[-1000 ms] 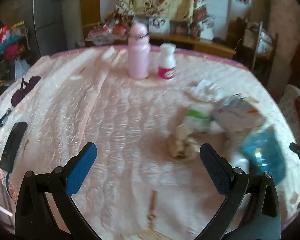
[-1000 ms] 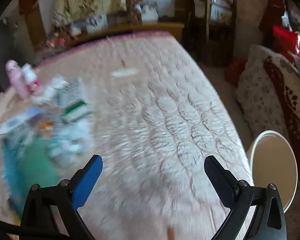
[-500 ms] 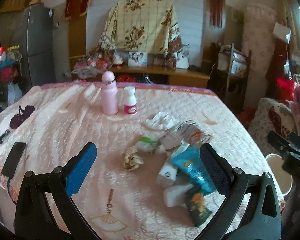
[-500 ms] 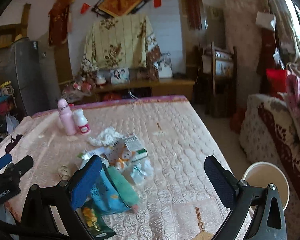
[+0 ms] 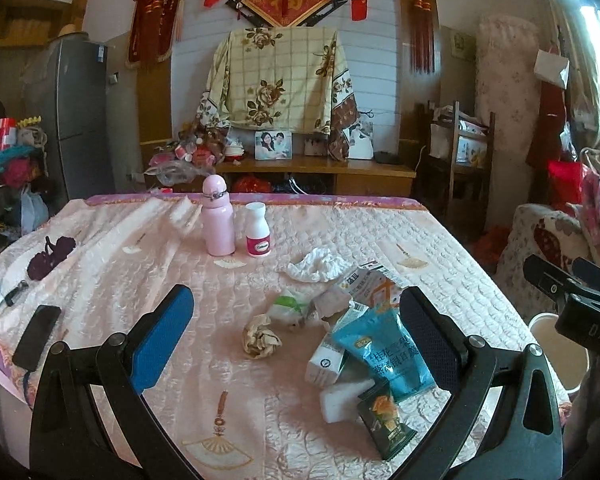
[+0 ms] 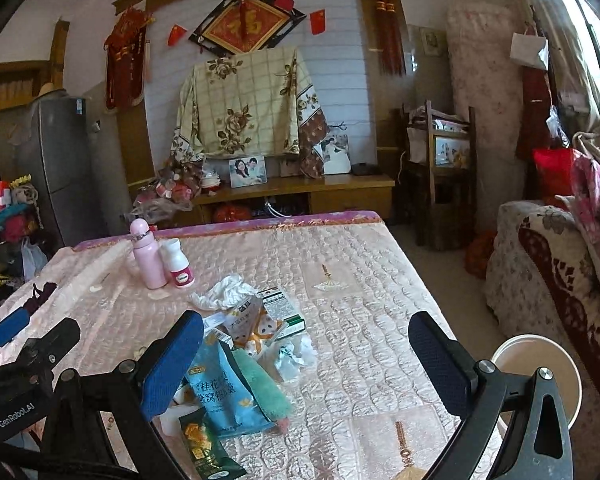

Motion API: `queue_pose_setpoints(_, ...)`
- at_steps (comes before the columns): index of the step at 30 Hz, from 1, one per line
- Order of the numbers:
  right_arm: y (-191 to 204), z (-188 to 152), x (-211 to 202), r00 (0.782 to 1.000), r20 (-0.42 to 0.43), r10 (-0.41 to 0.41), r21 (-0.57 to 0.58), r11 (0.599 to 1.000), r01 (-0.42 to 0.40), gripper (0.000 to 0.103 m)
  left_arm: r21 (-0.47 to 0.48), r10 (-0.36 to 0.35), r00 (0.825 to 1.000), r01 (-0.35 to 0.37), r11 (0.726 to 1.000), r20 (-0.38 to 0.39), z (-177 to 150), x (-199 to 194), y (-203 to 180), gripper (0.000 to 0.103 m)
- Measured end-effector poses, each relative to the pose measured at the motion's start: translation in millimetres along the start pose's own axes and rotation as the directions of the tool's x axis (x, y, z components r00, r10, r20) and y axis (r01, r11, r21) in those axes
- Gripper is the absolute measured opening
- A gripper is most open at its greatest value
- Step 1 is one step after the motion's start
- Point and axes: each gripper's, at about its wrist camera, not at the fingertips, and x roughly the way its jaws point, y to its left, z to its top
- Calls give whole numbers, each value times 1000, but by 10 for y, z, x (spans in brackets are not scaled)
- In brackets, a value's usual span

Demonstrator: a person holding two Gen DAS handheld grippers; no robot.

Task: Collect trash
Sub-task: 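Move both tools forward toward the trash pile on the mattress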

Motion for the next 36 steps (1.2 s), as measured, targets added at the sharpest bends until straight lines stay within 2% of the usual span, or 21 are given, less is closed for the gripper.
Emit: queue_pose_setpoints(36,-6,4,15,1000,-4,-6,0,1000,6,102,-10,-1,1000,1,1000,-4,31,-16,37,102)
